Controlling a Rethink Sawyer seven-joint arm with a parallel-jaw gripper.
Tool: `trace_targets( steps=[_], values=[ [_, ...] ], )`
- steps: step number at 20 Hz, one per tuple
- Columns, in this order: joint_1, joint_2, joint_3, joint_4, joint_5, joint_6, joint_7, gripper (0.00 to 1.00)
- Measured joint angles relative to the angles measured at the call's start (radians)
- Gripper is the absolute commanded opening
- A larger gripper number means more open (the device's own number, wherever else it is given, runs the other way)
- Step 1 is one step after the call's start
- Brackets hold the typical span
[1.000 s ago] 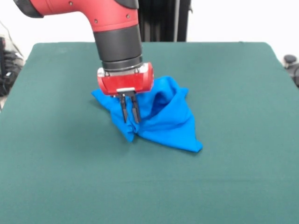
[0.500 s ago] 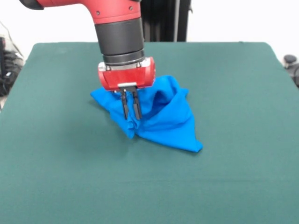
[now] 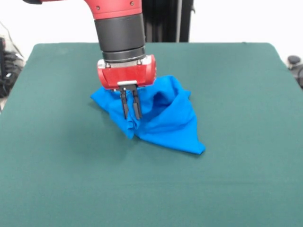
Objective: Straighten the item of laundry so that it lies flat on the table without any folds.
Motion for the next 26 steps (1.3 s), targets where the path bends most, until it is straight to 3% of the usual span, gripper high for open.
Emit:
trace_targets(
  steps=[26],
  values=[
    [-0.003,-0.151,-0.002,0.153,0.032,0.0,0.0,0.0]
  ],
)
